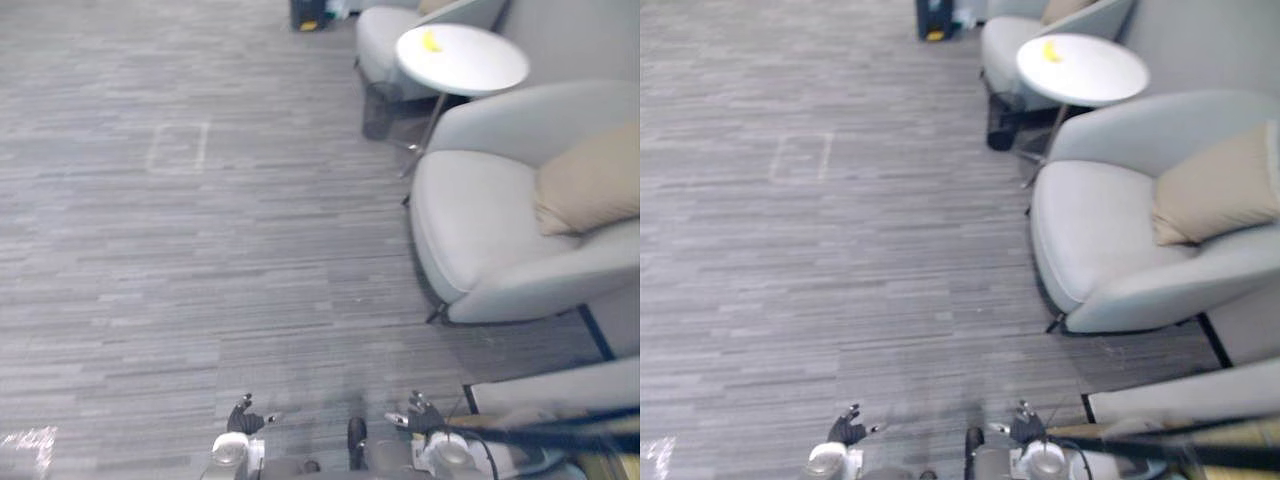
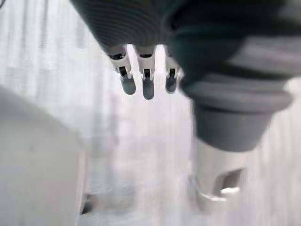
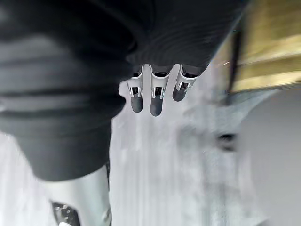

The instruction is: Organize the slippers on the shoe rack

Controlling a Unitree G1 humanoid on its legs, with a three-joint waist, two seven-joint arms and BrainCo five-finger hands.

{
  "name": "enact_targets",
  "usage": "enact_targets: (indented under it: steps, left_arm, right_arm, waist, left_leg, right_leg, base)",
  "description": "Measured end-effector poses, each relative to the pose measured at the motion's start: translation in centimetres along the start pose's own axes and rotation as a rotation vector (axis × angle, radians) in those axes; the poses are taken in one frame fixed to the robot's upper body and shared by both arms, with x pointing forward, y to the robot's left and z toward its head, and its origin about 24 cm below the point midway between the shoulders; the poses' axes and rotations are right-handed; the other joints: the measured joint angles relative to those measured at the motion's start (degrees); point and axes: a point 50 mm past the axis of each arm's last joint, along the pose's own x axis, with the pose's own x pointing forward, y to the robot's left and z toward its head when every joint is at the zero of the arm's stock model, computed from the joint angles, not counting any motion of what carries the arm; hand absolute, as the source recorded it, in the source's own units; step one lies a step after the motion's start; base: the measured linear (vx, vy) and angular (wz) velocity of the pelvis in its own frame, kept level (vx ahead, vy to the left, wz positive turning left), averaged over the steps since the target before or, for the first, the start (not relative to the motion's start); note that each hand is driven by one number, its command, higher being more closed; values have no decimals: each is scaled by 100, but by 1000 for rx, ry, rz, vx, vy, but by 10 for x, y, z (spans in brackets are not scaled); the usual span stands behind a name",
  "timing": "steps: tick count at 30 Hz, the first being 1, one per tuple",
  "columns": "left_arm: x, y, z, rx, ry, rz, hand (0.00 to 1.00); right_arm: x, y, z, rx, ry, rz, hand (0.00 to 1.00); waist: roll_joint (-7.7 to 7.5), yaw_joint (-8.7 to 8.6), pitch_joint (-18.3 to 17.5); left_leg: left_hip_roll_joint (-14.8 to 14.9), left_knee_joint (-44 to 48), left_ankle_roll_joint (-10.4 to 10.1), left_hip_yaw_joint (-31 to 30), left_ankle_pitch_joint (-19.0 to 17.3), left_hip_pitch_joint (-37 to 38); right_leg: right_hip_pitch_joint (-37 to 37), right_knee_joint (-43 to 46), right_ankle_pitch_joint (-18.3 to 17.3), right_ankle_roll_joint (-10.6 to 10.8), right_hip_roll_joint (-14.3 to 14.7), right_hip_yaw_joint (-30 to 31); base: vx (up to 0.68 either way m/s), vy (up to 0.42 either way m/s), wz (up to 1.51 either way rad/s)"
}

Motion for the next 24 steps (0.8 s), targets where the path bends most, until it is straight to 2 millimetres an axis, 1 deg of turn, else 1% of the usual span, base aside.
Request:
enact_targets:
  steps: [1, 2, 3, 4, 5, 6, 7, 8, 9, 10, 11, 12, 13, 14, 15, 16, 17, 18, 19, 20, 21, 22, 23, 24]
  left_arm:
    - [0, -1, 2, -4, -8, -3, 0]
    - [1, -2, 7, -11, -28, -5, 0]
    - [2, -5, 12, -14, -45, -12, 0]
    - [3, -7, 14, -14, -49, -19, 0]
    - [3, -13, 16, -7, -54, -36, 0]
    - [2, -18, 16, 5, -55, -53, 0]
    - [5, -16, 20, 25, -59, -54, 0]
    - [6, -14, 22, 28, -65, -49, 0]
    - [7, -6, 22, 43, -69, -32, 0]
    - [7, 2, 19, 53, -58, -16, 0]
    - [6, 5, 17, 56, -52, -10, 0]
    - [4, 7, 10, 52, -33, -2, 0]
    - [2, 9, 4, 52, -19, 2, 0]
    - [2, 9, 3, 53, -16, 3, 0]
    - [2, 9, 2, 55, -12, 1, 0]
    - [1, 9, 0, 56, -8, 0, 0]
    - [0, 9, -1, 52, -4, 0, 0]
    - [-1, 9, -5, 43, 9, 2, 0]
    - [0, 8, -4, 37, 6, 1, 0]
    - [0, 6, -3, 8, 5, 1, 0]
    - [1, 2, 0, -20, 0, -2, 0]
    - [1, 0, 1, -32, -2, -4, 0]
    - [1, -4, 3, -42, -6, -12, 0]
    - [1, -8, 4, -46, -5, -19, 0]
  right_arm:
    - [0, 1, 1, 3, -6, 2, 0]
    - [0, 7, 6, 18, -25, 12, 0]
    - [0, 5, 7, 25, -31, 3, 0]
    - [0, 2, 5, 20, -26, -4, 0]
    - [0, -5, 5, 13, -25, -18, 0]
    - [-2, -12, 1, 5, -12, -36, 0]
    - [-2, -15, -4, 12, 15, -50, 0]
    - [-2, -14, -7, 16, 28, -49, 0]
    - [0, -10, -5, 30, 28, -46, 0]
    - [3, -8, 1, 40, 14, -42, 0]
    - [3, -7, 3, 43, 10, -41, 0]
    - [3, -7, 1, 42, 14, -41, 0]
    - [1, -9, -4, 48, 29, -46, 0]
    - [0, -9, -7, 53, 38, -49, 0]
    - [-2, -10, -13, 59, 52, -51, 0]
    - [-3, -10, -14, 59, 55, -50, 0]
    - [-3, -11, -10, 58, 38, -50, 0]
    - [-2, -12, -8, 63, 28, -53, 0]
    - [-2, -12, -7, 67, 24, -57, 0]
    - [-2, -13, -6, 72, 15, -60, 0]
    - [-2, -14, -3, 75, 4, -63, 0]
    - [-3, -14, -3, 75, 3, -64, 0]
    - [-3, -14, -5, 77, 6, -66, 0]
    - [-3, -16, -6, 79, 12, -72, 0]
  waist:
    - [-54, -1, 36]
    - [-96, 8, 60]
    - [-198, 2, 91]
    - [-195, -1, 89]
    - [-126, -1, 65]
    - [44, 1, 18]
    - [-104, -34, 8]
    - [-199, -19, 6]
    - [-328, 19, 9]
    - [-362, 54, 1]
    - [-365, 51, 2]
    - [-353, 53, -3]
    - [-340, 26, -5]
    - [-352, 18, 0]
    - [-316, -5, 22]
    - [-321, -11, 18]
    - [-325, -13, 21]
    - [-291, -49, 40]
    - [-294, -62, 38]
    - [-291, -77, 37]
    - [-283, -89, 34]
    - [-282, -96, 33]
    - [-286, -129, 31]
    - [-299, -176, 25]
  left_leg:
    - [164, 10, 14, 134, -62, -80]
    - [372, -126, -8, 377, -126, -267]
    - [460, -459, -19, 604, -136, -478]
    - [483, -796, -6, 661, -72, -574]
    - [476, -1694, 79, 794, 368, -726]
    - [472, -2461, 249, 891, 1149, -844]
    - [188, -2678, 507, 940, 1249, -857]
    - [30, -2877, 567, 975, 1284, -806]
    - [-184, -3188, 625, 938, 1344, -752]
    - [-293, -3201, 673, 862, 1309, -722]
    - [-341, -3196, 741, 876, 1258, -640]
    - [-466, -3215, 806, 867, 1073, -360]
    - [-539, -3324, 744, 710, 841, 36]
    - [-563, -3393, 740, 625, 793, 225]
    - [-617, -3538, 733, 431, 675, 575]
    - [-622, -3547, 745, 384, 634, 668]
    - [-642, -3657, 737, 277, 537, 1012]
    - [-640, -3855, 721, 144, 517, 1383]
    - [-630, -3933, 719, 80, 516, 1506]
    - [-569, -4097, 674, -70, 474, 1779]
    - [-489, -4126, 614, -233, 351, 1883]
    - [-453, -4124, 579, -307, 292, 1891]
    - [-419, -4129, 495, -477, 175, 1965]
    - [-422, -4128, 403, -671, 24, 2066]
  right_leg:
    - [109, -8, -5, 2, -35, -54]
    - [335, -68, -86, 31, -202, -193]
    - [508, -138, -201, 145, -372, -374]
    - [612, -198, -259, 241, -434, -517]
    - [804, -316, -409, 450, -488, -782]
    - [920, -352, -543, 593, -412, -962]
    - [1037, -364, -732, 732, -594, -1115]
    - [1023, -357, -709, 749, -675, -1175]
    - [989, -367, -556, 747, -775, -1252]
    - [1052, -364, -333, 850, -800, -1244]
    - [1122, -302, -231, 970, -826, -1234]
    - [1114, 296, -142, 1104, -903, -1181]
    - [867, 1519, -29, 1178, -1062, -1109]
    - [639, 2267, 173, 1152, -1167, -1032]
    - [12, 3786, 291, 929, -1290, -696]
    - [-228, 4233, 139, 828, -1284, -567]
    - [-849, 4981, -249, 744, -1235, -303]
    - [-1219, 4951, -573, 658, -1162, -282]
    - [-1347, 4807, -679, 648, -1123, -293]
    - [-1687, 4266, -852, 612, -956, -319]
    - [-1955, 3592, -847, 617, -751, -304]
    - [-2042, 3184, -791, 639, -667, -268]
    - [-2106, 2226, -551, 661, -532, -138]
    - [-2113, 1210, -140, 608, -456, 89]
  base:
    - [352, -2, 30]
    - [336, 18, 44]
    - [338, 32, 52]
    - [347, 58, 66]
    - [377, 122, 76]
    - [499, 200, 123]
    - [441, 189, 114]
    - [436, 161, 118]
    - [405, 128, 82]
    - [403, 137, 72]
    - [406, 183, 62]
    - [406, 211, 65]
    - [413, 212, 65]
    - [406, 143, 71]
    - [325, 73, 53]
    - [376, 59, 55]
    - [467, 42, 45]
    - [388, 28, 44]
    - [492, -34, 51]
    - [408, -98, 57]
    - [408, -98, 62]
    - [383, -166, 67]
    - [386, -203, 77]
    - [482, -258, 76]
